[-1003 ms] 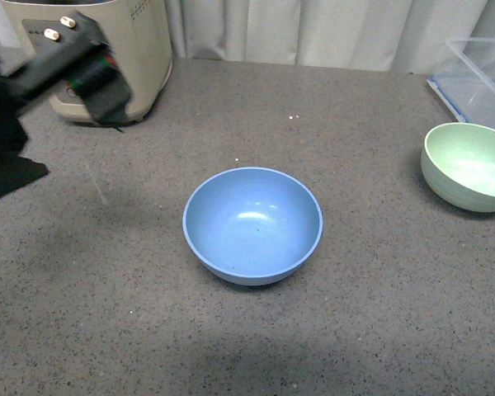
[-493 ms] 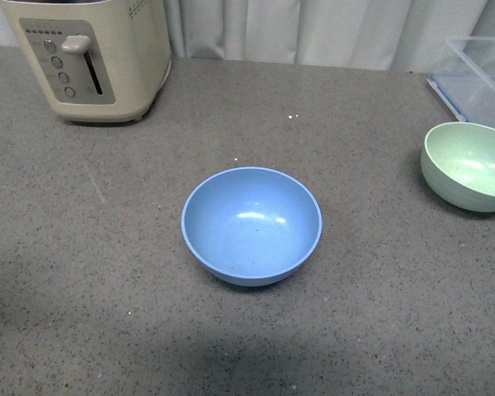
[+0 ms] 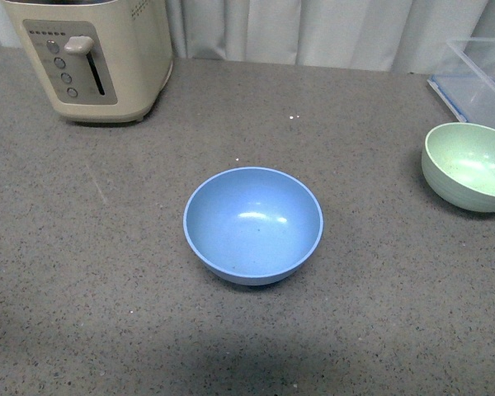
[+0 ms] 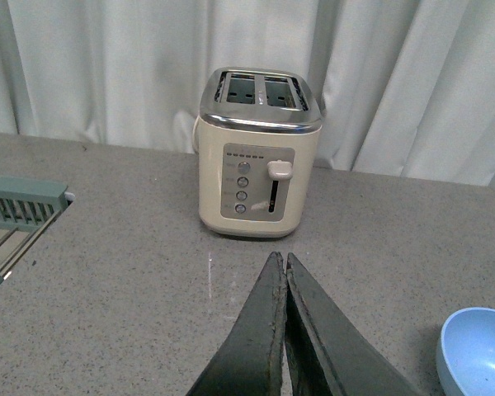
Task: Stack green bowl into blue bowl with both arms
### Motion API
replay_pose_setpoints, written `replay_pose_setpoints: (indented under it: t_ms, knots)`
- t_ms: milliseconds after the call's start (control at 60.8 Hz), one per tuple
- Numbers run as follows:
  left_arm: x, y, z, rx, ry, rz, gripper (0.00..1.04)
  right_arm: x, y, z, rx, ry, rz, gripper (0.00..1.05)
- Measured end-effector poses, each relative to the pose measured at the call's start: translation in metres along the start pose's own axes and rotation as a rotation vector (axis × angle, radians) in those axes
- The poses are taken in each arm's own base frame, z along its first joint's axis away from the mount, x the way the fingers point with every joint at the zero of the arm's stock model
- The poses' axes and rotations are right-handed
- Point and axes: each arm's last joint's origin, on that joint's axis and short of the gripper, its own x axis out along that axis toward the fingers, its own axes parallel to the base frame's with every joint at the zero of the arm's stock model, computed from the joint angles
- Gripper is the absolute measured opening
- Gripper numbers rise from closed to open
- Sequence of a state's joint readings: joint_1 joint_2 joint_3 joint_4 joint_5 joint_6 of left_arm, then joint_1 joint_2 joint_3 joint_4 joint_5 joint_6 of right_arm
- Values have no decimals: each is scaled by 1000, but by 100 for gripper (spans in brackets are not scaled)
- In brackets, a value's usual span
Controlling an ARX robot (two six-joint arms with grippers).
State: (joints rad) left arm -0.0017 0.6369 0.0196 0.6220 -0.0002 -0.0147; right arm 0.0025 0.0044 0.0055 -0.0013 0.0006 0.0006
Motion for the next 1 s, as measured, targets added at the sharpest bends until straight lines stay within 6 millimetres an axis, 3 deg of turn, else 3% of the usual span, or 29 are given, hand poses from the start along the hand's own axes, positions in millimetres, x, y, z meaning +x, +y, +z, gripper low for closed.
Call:
replay_pose_setpoints:
  t_ms: [1003]
  knots:
    - [-30, 0, 5, 7, -18, -1, 4, 0, 0, 0, 0, 0, 0, 96]
